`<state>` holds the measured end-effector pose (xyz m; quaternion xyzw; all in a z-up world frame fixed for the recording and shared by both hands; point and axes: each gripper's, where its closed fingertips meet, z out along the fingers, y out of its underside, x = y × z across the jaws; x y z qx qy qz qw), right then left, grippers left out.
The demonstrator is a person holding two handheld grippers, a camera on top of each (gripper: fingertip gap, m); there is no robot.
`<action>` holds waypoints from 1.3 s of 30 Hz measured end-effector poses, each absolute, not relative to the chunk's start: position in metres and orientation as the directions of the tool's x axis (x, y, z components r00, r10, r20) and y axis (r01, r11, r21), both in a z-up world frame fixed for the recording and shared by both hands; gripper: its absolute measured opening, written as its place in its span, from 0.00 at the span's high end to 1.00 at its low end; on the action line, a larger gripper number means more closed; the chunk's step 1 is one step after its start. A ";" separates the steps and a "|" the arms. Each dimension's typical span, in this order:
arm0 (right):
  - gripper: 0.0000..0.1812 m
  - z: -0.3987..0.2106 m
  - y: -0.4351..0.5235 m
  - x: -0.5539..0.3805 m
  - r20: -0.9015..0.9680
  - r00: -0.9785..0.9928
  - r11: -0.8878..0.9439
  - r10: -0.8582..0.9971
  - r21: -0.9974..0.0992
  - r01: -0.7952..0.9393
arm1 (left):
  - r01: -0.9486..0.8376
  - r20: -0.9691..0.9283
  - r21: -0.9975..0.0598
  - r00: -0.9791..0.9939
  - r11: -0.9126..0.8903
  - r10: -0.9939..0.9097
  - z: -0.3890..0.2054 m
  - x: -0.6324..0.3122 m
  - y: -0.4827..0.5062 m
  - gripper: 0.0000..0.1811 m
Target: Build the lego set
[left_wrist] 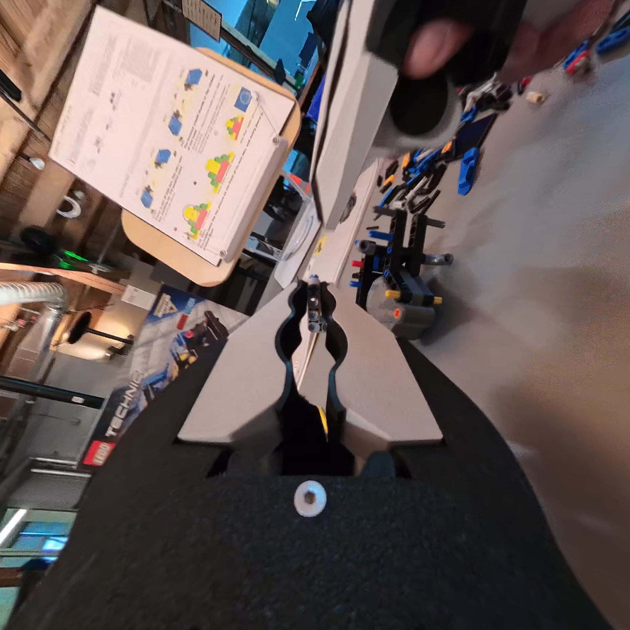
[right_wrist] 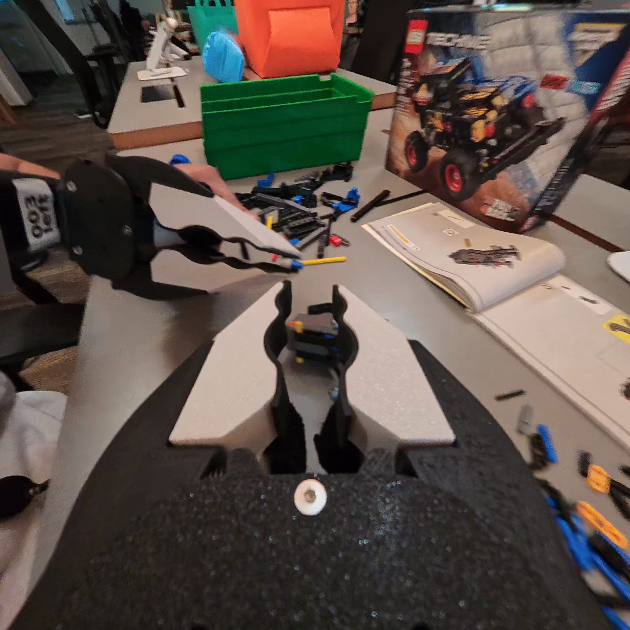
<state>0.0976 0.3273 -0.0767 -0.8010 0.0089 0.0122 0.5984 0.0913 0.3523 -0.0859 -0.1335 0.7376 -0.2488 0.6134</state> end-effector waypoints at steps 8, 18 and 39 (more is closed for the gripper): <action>0.86 -0.062 0.271 0.202 0.003 0.957 -0.232 -0.289 -0.970 -0.067 | 0.029 -0.719 -0.680 -0.225 0.733 -0.658 -0.071 0.105 0.404 0.97; 0.85 -0.087 0.255 0.243 0.081 0.917 -0.334 -0.390 -0.941 -0.059 | -0.061 -0.648 -0.736 -0.226 0.674 -0.728 -0.079 0.123 0.432 0.97; 0.87 -0.092 0.262 0.230 0.011 0.947 -0.320 -0.322 -0.942 -0.098 | -0.123 -0.515 -0.806 -0.338 0.579 -0.788 -0.099 0.130 0.432 0.97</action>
